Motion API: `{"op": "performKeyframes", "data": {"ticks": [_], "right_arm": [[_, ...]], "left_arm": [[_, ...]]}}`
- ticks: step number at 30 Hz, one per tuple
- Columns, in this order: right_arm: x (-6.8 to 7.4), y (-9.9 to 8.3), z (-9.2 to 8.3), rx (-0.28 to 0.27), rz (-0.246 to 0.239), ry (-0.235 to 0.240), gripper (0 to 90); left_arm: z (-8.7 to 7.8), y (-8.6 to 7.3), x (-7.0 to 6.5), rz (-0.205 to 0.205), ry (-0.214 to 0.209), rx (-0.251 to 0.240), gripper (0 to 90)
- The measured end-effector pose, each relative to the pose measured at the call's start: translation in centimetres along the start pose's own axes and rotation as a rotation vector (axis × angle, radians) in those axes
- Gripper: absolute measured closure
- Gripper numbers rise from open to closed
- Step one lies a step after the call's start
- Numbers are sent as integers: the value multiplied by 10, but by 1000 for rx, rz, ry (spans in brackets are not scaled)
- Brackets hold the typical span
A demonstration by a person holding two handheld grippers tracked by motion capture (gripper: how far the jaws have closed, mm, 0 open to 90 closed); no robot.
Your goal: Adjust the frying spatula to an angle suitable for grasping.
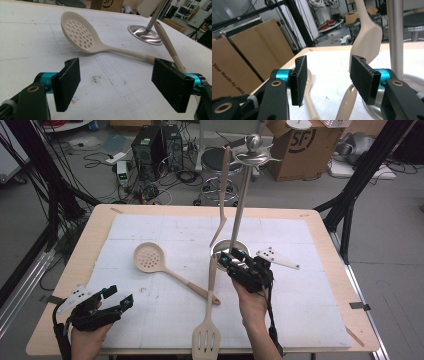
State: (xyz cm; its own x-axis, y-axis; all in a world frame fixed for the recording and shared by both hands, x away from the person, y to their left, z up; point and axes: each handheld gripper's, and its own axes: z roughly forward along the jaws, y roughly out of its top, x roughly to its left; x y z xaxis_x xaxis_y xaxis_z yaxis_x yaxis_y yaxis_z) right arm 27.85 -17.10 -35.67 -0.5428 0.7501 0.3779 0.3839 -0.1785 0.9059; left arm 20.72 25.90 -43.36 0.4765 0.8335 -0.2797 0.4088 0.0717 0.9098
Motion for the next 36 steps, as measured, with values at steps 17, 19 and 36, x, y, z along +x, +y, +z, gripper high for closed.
{"op": "performKeyframes", "data": {"ticks": [17,19,36], "right_arm": [[-2,-23,-1,60,30,32,477],[-3,-25,0,65,41,41,477],[-10,-50,-1,130,123,44,470]], "left_arm": [[-1,0,0,1,-2,-2,237],[-1,0,0,3,-2,-1,237],[-1,1,1,-3,-1,-6,237]]}}
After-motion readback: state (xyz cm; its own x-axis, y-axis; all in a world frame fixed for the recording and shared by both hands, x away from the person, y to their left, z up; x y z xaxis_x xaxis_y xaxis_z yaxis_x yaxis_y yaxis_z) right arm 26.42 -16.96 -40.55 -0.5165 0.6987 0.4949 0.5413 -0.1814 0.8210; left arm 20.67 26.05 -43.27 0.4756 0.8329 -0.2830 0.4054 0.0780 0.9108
